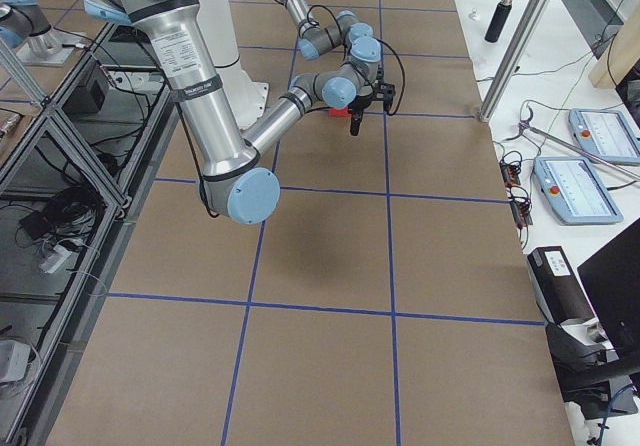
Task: Form red blocks into L shape at center
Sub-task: 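Set the cube down against the center cube and open the left gripper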
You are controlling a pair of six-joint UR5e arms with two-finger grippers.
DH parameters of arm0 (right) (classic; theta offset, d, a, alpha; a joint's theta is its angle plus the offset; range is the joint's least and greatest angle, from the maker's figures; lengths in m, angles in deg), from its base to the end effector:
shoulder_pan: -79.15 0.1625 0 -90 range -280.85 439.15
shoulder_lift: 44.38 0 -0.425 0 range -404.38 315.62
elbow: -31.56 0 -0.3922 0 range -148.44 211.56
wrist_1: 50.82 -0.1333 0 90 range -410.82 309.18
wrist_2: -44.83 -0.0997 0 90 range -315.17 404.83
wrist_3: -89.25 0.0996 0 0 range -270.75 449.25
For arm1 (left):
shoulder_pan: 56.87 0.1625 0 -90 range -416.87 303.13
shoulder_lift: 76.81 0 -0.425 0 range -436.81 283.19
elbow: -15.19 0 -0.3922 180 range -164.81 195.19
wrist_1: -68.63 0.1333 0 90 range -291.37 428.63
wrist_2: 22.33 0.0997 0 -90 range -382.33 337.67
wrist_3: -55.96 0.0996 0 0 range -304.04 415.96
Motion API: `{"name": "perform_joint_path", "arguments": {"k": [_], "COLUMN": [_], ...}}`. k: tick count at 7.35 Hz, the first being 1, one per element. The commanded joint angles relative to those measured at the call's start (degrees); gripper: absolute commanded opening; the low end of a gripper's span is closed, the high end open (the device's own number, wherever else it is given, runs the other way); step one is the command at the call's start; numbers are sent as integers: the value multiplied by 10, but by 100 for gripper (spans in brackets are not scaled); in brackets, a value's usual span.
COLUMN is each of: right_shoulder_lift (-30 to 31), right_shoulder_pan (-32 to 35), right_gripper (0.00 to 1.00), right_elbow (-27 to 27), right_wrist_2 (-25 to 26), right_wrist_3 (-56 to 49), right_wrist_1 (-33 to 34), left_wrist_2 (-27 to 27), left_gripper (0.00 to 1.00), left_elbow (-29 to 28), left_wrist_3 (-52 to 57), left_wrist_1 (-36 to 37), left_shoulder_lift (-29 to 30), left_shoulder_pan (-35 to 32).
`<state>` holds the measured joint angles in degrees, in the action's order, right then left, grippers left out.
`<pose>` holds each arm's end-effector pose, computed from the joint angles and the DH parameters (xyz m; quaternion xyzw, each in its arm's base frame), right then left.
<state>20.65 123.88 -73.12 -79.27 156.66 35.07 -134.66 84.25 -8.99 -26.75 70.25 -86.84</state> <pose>-0.3792 -0.4846 0.2881 -0.0290 -0.4474 0.0631 0.8917 0.6533 -0.4869 0.1653 0.0000 0.3919 0.0292 0.9195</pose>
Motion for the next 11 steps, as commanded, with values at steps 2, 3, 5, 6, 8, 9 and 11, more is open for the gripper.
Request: {"name": "perform_joint_path", "arguments": {"k": [2, 3, 5, 6, 8, 9, 11], "right_shoulder_lift": [2, 2, 2, 2, 3, 2, 2], "right_shoulder_pan": [0, 0, 0, 0, -1, -1, -1], "right_gripper": [100, 100, 100, 100, 100, 100, 100], "right_elbow": [1, 1, 1, 1, 2, 2, 2], "right_wrist_2": [0, 0, 0, 0, 0, 0, 1], "right_wrist_3": [0, 0, 0, 0, -1, -1, 0], "right_wrist_1": [0, 0, 0, 0, 0, 0, 1], "left_wrist_2": [0, 0, 0, 0, 4, 4, 4], "left_gripper": [0, 0, 0, 0, 99, 100, 100], "left_elbow": [0, 0, 0, 0, 0, 0, 2], "left_wrist_3": [0, 0, 0, 0, 6, 4, 1], "left_wrist_1": [1, 1, 1, 1, 0, 0, 10], "left_shoulder_lift": [-1, -1, -2, -2, -8, -8, -5], "left_shoulder_pan": [0, -1, 0, 0, 1, 2, 1]}}
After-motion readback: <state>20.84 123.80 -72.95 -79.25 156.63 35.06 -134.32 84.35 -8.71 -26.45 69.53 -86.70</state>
